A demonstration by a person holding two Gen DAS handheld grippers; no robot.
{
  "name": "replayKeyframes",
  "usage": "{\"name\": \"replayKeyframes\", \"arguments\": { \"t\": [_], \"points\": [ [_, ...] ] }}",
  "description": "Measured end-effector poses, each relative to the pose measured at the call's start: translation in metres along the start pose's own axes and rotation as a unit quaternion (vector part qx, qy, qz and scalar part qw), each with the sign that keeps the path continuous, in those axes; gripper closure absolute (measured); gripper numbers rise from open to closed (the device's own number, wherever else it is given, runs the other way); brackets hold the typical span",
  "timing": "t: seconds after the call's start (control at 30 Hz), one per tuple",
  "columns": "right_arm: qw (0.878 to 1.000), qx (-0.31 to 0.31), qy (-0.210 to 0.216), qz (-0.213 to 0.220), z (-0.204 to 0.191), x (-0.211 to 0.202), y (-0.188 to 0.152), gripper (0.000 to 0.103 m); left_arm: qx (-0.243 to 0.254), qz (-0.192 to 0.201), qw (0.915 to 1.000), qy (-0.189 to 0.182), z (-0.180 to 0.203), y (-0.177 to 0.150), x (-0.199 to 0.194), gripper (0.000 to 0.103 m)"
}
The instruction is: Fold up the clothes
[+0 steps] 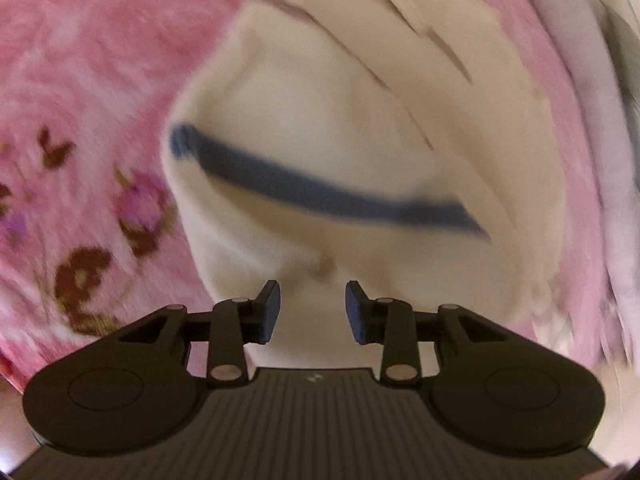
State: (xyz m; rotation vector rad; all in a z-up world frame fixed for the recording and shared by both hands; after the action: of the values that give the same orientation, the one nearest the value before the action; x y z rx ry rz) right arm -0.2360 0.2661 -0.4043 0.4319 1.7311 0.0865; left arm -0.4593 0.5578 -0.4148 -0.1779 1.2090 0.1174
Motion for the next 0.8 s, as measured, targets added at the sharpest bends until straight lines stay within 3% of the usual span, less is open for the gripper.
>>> {"name": "replayKeyframes", "arguments": {
  "t": [0.1, 0.17, 0.23, 0.27, 0.43, 0.5, 0.57, 0.67, 0.8],
  "points": [
    [0.999, -0.016, -0.028, 0.003, 0.011, -0.003, -0.003, 0.048, -0.009, 0.008, 0.9995, 0.03, -0.003, 0.009, 0.009, 0.069],
    [0.999, -0.026, -0.037, 0.002, 0.013, -0.003, -0.003, 0.048, -0.007, 0.001, 0.9995, 0.031, -0.005, 0.01, 0.014, 0.069],
    [0.999, -0.032, -0.04, 0.001, 0.015, -0.003, -0.003, 0.048, -0.001, 0.006, 0.9994, 0.034, -0.004, 0.01, 0.012, 0.08],
    [0.999, -0.032, -0.038, 0.001, 0.016, -0.005, -0.003, 0.048, 0.012, 0.026, 0.9987, 0.043, -0.004, 0.01, 0.006, 0.103],
    [0.999, -0.052, -0.012, 0.011, 0.002, -0.016, 0.002, 0.048, 0.074, 0.127, 0.9835, 0.106, -0.031, 0.013, -0.038, 0.103],
    [0.998, -0.055, 0.021, 0.014, -0.008, -0.016, 0.003, 0.048, 0.09, 0.134, 0.979, 0.125, -0.049, 0.02, -0.052, 0.103],
    [0.997, -0.051, 0.059, 0.012, -0.02, -0.012, 0.002, 0.048, 0.096, 0.112, 0.9834, 0.106, -0.059, 0.018, -0.058, 0.103],
    [0.993, -0.038, 0.108, 0.002, -0.044, 0.002, -0.001, 0.048, 0.1, 0.077, 0.99, 0.063, -0.065, 0.004, -0.064, 0.084],
    [0.987, 0.022, 0.161, 0.011, -0.07, 0.018, -0.007, 0.048, 0.084, 0.056, 0.9941, 0.038, -0.062, -0.006, -0.053, 0.083]
  ]
}}
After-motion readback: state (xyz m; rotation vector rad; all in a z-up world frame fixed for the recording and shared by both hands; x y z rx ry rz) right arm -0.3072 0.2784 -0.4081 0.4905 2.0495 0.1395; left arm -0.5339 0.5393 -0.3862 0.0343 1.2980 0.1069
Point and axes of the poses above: each gripper's, at about its wrist camera, not at the fingertips, and x roughly the way its jaws point, z to its right, y to its top, the point moved 1 cm from there along x, roughly the way its jaws point, and after that the axes turned 1 degree about -z, right-handed, at the moved point
